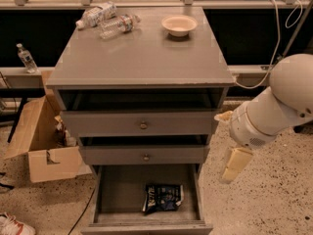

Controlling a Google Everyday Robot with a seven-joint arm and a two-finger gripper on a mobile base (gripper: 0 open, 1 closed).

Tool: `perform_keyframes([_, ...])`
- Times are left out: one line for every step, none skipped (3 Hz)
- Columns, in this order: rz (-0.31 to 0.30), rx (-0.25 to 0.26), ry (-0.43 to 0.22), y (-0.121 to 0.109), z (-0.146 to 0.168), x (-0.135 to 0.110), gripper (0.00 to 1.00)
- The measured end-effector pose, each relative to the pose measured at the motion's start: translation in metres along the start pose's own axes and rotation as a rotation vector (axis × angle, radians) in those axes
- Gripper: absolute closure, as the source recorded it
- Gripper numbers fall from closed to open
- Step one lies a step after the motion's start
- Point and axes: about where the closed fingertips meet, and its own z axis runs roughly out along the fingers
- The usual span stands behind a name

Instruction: Pick blue chip bag from bottom drawer and place on counter

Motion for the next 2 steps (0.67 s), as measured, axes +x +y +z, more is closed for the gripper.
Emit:
perform_keyframes([0.000, 0.000, 0.000, 0.000, 0.000, 0.000, 0.00])
perform_keyframes([0.015, -0.045, -0.027, 0.002, 0.027, 0.014, 0.00])
